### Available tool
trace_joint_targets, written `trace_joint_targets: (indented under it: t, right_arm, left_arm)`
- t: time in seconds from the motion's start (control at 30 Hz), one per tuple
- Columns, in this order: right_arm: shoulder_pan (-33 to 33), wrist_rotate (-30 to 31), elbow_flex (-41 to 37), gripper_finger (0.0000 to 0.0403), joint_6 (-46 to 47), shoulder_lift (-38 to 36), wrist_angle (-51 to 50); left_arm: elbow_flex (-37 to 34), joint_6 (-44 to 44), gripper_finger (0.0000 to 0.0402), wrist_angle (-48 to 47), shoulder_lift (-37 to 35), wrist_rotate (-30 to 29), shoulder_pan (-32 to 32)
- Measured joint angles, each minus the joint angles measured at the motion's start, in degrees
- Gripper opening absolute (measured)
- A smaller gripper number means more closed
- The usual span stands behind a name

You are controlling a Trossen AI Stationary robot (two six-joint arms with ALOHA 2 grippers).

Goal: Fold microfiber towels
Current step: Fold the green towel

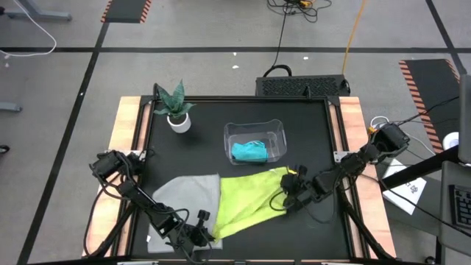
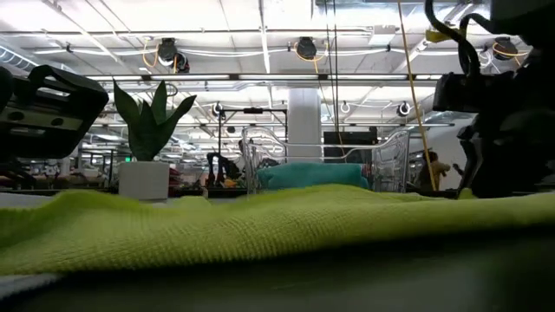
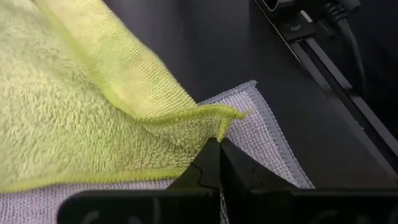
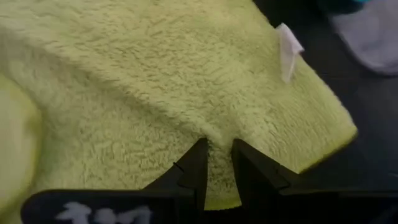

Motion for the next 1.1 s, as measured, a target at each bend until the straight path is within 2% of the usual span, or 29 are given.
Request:
trace_joint_targets:
  t: [0.2,0.27,0.47,0.63,0.77,1.1]
  right_arm:
    - [2.5,-0.4,-0.3,0.0071,-8.6,-6.1,4.7]
    - [3.6,-1.1,-0.4,0.0073,-11.2,-8.2,9.2]
    - [5.5,-0.8,-0.1,0.0123,-17.3,-10.4,21.9]
    - [5.9,-4.9,-0.1,0.0177,-13.9,-9.4,24.0]
    - [7.9,-7.5,0.0,0.0203,-9.6,-7.5,24.9]
    - [10.8,-8.8,0.0,0.0202,-6.5,-1.8,32.4]
  left_arm:
    - [0.0,0.0,0.0005,0.0,0.0,0.2,0.0]
    - [-0.1,0.0,0.0002,0.1,0.1,0.2,0.0]
    - [-0.2,0.5,0.0008,0.9,0.1,0.2,0.0]
    - [-0.2,0.4,0.0003,0.7,0.1,0.4,0.0]
    - [-0.2,0.4,0.0008,0.7,0.1,0.4,-0.1]
    - [-0.2,0.5,0.0006,0.6,0.1,0.5,-0.1]
